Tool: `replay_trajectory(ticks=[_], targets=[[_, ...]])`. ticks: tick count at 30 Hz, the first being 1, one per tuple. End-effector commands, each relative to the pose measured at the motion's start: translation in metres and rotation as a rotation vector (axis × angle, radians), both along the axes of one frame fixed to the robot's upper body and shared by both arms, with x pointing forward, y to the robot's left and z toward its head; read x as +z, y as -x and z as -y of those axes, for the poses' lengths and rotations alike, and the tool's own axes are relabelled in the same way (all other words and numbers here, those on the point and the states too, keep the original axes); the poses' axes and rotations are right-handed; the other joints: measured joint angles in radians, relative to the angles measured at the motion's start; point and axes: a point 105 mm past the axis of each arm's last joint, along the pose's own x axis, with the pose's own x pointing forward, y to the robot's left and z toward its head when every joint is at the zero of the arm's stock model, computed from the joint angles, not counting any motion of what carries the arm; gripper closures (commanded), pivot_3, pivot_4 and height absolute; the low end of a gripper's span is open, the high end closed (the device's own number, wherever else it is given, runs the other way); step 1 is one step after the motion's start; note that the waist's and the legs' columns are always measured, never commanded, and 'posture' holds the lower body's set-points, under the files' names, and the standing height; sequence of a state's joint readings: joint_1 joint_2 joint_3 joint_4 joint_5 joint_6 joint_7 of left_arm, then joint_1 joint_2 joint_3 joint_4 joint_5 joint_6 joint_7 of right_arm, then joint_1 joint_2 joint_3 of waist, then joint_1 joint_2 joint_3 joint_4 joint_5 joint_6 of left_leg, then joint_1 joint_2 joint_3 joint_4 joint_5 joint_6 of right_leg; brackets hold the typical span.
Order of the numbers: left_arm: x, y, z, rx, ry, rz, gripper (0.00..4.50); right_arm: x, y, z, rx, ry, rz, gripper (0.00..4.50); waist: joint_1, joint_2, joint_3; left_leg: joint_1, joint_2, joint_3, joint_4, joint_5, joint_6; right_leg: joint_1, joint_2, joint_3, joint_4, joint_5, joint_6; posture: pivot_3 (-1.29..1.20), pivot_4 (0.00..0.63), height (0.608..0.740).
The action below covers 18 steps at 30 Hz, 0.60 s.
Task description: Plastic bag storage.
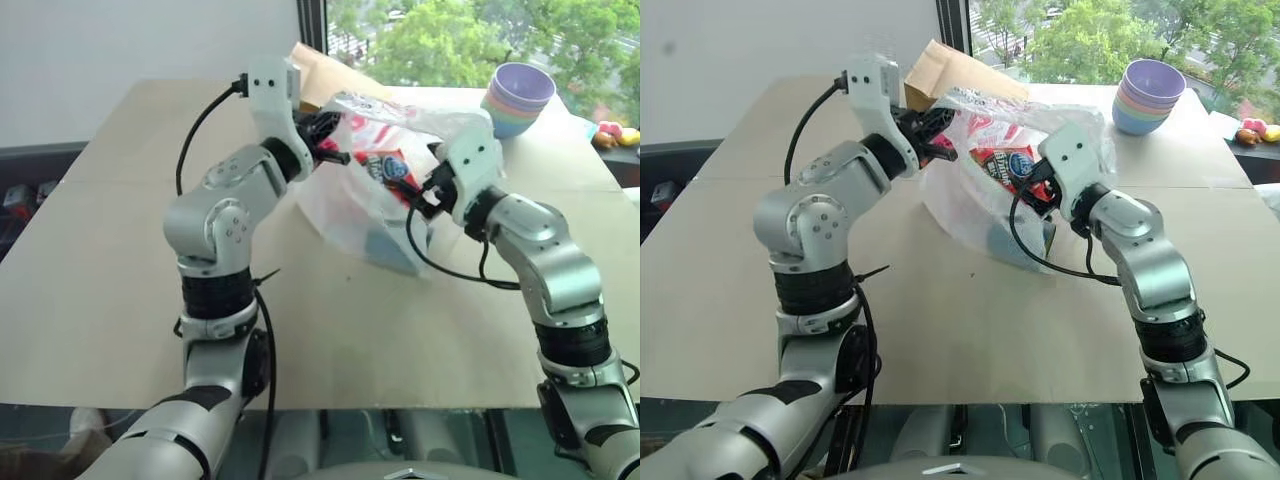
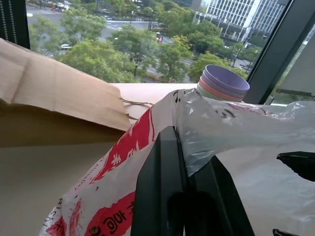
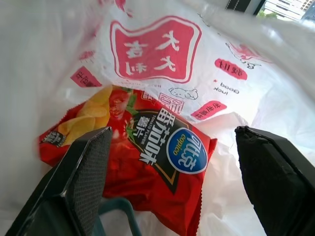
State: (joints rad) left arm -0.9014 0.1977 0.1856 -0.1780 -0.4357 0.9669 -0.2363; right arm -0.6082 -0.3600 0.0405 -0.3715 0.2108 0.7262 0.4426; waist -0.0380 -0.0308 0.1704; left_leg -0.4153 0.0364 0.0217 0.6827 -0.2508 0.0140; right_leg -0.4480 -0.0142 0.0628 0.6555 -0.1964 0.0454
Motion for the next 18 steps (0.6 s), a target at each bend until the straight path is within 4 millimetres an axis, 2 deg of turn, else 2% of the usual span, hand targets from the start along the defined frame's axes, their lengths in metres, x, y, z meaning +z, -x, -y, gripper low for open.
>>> replay_trajectory(ticks=[1, 2, 3, 7, 9, 11, 13, 15, 18], targets=[[0.02, 0.008, 0.012, -0.073, 0.014, 0.087, 4.5, 0.017, 0.004, 0.006, -0.011, -0.047, 0.037, 0.47, 0.0, 0.0, 0.0, 0.0, 0.0, 0.0, 0.0, 0.0, 0.0, 0.0, 0.0, 0.0, 0.0, 0.0, 0.0, 0.0, 0.15, 0.74], [0.021, 0.01, 0.015, -0.094, 0.023, 0.089, 4.5, 0.018, 0.008, 0.003, 0.023, -0.05, 0.034, 0.23, 0.0, 0.0, 0.0, 0.0, 0.0, 0.0, 0.0, 0.0, 0.0, 0.0, 0.0, 0.0, -0.001, 0.0, 0.0, 0.0, 0.15, 0.74], [0.021, 0.012, 0.017, -0.115, 0.03, 0.094, 4.5, 0.02, 0.015, -0.002, 0.075, -0.055, 0.036, 0.23, 0.0, 0.0, 0.0, 0.0, 0.0, 0.0, 0.0, 0.0, 0.0, 0.0, 0.0, 0.0, -0.001, 0.0, 0.0, 0.0, 0.15, 0.74], [0.02, 0.029, 0.015, -0.257, 0.108, 0.074, 4.5, 0.027, 0.07, -0.013, 0.332, -0.041, 0.027, 0.23, 0.001, 0.0, 0.0, -0.001, 0.0, -0.001, -0.001, 0.0, 0.0, 0.0, 0.0, -0.001, -0.002, 0.0, 0.0, 0.0, 0.15, 0.74], [0.017, 0.039, 0.013, -0.313, 0.102, 0.07, 4.0, 0.024, 0.088, -0.01, 0.381, -0.006, 0.009, 0.0, 0.0, 0.0, 0.0, -0.001, 0.0, -0.001, -0.002, 0.0, 0.0, 0.0, 0.0, -0.001, -0.003, 0.0, 0.0, 0.0, 0.15, 0.74], [0.01, 0.058, 0.013, -0.44, 0.085, 0.048, 3.25, 0.021, 0.102, 0.001, 0.376, 0.022, -0.016, 0.0, -0.003, 0.0, 0.0, -0.001, 0.0, -0.001, -0.002, 0.0, 0.0, 0.0, -0.001, -0.001, -0.004, 0.0, 0.0, 0.0, 0.15, 0.74], [0.003, 0.071, 0.008, -0.514, 0.071, 0.027, 2.28, 0.019, 0.105, 0.017, 0.297, 0.039, -0.036, 0.0, -0.002, 0.0, 0.0, -0.001, 0.0, -0.001, -0.002, 0.0, 0.0, 0.001, -0.001, -0.001, -0.004, 0.0, 0.0, 0.0, 0.15, 0.74], [0.0, 0.074, 0.003, -0.527, 0.068, 0.017, 1.44, 0.018, 0.108, 0.026, 0.248, 0.048, -0.051, 0.0, -0.001, 0.0, 0.0, 0.0, 0.0, -0.001, -0.002, 0.0, 0.0, 0.001, 0.0, -0.001, -0.003, -0.001, 0.001, 0.0, 0.15, 0.74], [-0.007, 0.083, -0.009, -0.587, 0.082, -0.024, 1.44, 0.012, 0.094, 0.065, -0.024, 0.057, -0.085, 0.0, 0.0, 0.0, 0.0, 0.001, 0.0, -0.001, -0.001, 0.0, 0.0, 0.002, 0.0, -0.001, -0.003, -0.003, 0.004, 0.0, 0.15, 0.74]])
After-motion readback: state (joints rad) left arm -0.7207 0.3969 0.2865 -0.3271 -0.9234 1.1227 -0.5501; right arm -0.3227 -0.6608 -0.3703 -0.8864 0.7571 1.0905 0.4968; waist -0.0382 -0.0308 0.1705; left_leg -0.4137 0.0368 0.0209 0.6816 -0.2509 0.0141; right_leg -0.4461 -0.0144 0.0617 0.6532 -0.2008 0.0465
